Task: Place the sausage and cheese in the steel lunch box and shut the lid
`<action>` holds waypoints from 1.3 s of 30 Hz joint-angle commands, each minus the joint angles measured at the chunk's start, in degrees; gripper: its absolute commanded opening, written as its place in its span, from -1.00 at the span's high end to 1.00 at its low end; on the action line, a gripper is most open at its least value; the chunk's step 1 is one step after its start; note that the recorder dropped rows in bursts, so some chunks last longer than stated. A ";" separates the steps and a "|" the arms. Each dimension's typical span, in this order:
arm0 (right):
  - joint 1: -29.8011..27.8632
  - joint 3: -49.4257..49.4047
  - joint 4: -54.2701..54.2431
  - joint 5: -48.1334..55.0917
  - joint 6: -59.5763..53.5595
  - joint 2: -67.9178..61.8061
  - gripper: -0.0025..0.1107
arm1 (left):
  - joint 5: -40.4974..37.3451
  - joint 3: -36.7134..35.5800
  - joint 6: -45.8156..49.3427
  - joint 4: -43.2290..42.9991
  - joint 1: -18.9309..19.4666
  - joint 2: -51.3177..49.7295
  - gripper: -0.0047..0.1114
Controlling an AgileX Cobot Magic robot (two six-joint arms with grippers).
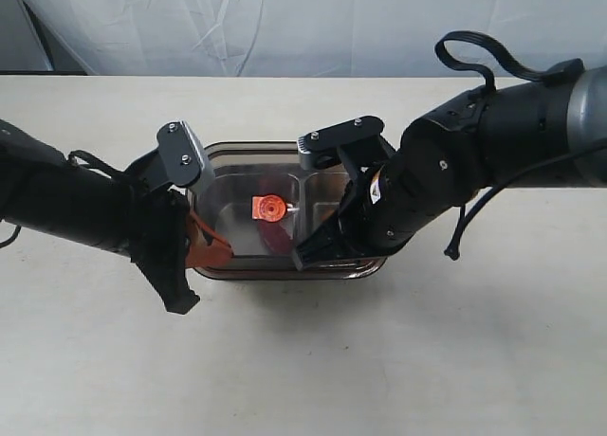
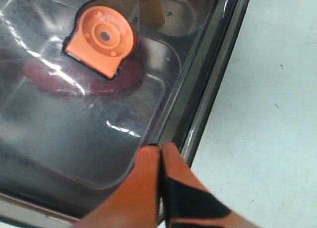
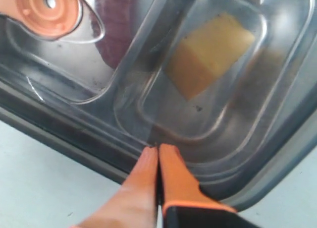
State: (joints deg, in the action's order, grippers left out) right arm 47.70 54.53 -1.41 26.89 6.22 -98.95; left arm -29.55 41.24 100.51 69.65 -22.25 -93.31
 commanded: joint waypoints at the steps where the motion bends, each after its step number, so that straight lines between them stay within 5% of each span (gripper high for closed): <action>1: -0.31 -0.37 1.41 -1.94 -0.20 -1.30 0.96 | 0.93 -0.25 -0.49 1.37 -0.29 -0.08 0.92; 39: -0.31 7.23 2.52 3.60 0.49 7.47 0.96 | 5.35 -0.25 -0.65 1.37 -0.29 7.93 0.92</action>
State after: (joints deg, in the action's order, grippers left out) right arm 47.58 61.38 0.53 29.30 6.21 -93.55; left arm -25.76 41.24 100.49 70.45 -22.25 -87.82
